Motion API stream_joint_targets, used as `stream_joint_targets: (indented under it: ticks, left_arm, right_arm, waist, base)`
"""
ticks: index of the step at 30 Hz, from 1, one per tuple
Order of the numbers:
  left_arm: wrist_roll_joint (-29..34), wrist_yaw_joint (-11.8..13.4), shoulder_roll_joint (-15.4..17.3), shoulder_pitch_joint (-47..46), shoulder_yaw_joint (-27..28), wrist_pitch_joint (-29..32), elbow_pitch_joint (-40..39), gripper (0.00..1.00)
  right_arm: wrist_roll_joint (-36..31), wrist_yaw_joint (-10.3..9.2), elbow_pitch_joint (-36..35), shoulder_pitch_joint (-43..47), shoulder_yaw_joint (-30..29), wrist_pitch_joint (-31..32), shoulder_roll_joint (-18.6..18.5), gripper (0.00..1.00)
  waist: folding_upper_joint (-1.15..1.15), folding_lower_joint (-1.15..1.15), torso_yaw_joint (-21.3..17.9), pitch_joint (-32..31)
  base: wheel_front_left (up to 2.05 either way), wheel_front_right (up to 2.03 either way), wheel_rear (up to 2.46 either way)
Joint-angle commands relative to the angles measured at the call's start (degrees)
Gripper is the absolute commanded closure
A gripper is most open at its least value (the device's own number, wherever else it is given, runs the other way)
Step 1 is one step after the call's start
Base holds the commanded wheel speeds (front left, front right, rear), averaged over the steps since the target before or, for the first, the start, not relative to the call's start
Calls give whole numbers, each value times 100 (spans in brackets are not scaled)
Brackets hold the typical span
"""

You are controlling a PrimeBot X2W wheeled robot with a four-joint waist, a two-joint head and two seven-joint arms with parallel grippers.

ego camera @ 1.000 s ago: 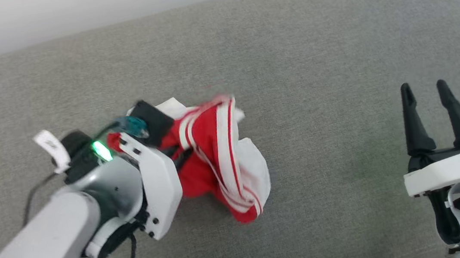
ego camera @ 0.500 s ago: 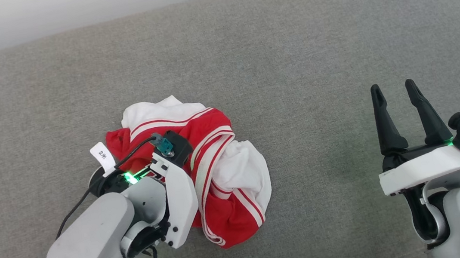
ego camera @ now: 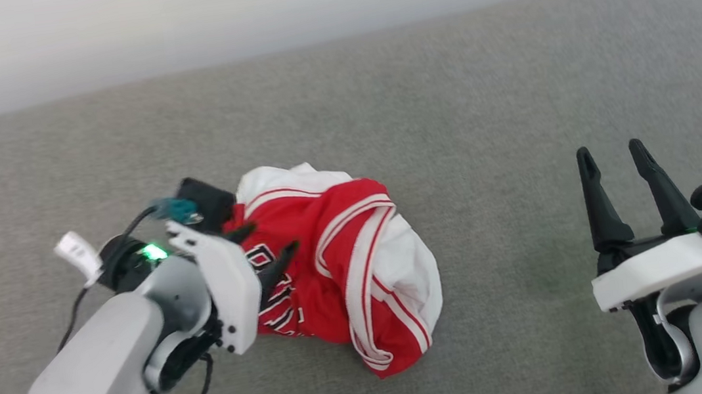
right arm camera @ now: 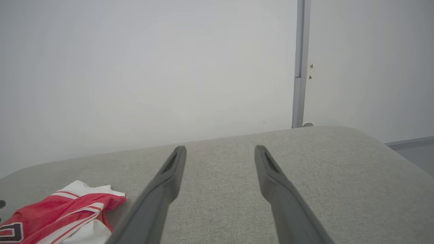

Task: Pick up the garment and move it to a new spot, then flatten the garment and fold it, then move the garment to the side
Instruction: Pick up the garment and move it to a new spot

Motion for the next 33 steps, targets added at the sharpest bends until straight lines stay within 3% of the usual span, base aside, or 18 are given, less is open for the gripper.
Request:
stream_joint_targets:
  ticks: [1,15,22,25,33]
  left_arm:
    - [10,56,47,110,70,-112,-33,0]
    - [-34,832,745,1888,1306,-3034,-805,0]
    - [162,1243,645,2946,2276,-3473,-1265,0]
    - [360,1236,424,3473,2880,-3480,-1469,0]
    - [983,822,-167,4324,3945,-3483,-1613,0]
  right_arm:
    - [-8,0,8,81,-2,-17,-21,0]
    - [60,0,204,503,-77,-177,-214,0]
    - [34,0,185,663,-135,-203,-208,0]
    - [15,0,158,720,-160,-215,-192,0]
    - [-25,0,146,751,-157,-221,-151,0]
  waist:
    - [0,0,133,-147]
    - [0,0,561,-860]
    - [0,0,664,-995]
    - [0,0,705,-1016]
    - [0,0,759,-1039]
  base:
    - [0,0,0]
    - [0,0,0]
    - [0,0,0]
    - [0,0,0]
    - [0,0,0]
